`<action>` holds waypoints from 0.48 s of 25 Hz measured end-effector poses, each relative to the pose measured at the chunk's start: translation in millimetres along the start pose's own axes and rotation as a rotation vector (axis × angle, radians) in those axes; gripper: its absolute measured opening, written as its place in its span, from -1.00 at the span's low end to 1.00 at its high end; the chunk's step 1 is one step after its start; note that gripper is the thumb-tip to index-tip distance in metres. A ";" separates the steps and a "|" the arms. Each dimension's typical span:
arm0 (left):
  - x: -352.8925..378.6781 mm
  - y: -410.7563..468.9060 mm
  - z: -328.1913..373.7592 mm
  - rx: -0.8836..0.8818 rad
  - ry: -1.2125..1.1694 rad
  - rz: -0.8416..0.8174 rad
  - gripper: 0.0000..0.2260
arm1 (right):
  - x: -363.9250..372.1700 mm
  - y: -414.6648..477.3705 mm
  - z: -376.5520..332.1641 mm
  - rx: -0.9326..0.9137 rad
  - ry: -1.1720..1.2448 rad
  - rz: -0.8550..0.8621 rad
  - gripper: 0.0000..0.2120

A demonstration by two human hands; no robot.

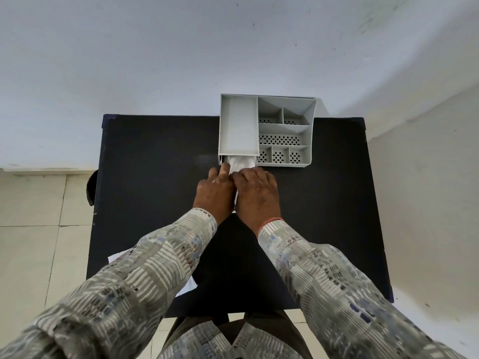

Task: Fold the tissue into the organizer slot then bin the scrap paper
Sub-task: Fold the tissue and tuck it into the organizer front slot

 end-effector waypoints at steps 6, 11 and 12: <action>15.3 -26.8 -11.3 0.075 -0.097 0.053 -0.47 | 18.4 21.4 5.6 -0.002 -0.101 -0.464 -0.19; 22.7 -38.3 -8.0 0.119 -0.145 0.021 -0.51 | 2.4 28.0 0.0 0.073 0.093 -0.338 -0.37; 23.1 -37.6 -6.3 0.125 -0.138 0.004 -0.52 | -0.9 28.9 -1.6 0.067 0.084 -0.256 -0.41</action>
Point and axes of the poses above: each hand's wrist, its own y-axis towards the middle knuckle, its own x-axis out of the palm, z = x × y, the point moved 2 cm from there along y, towards the middle knuckle
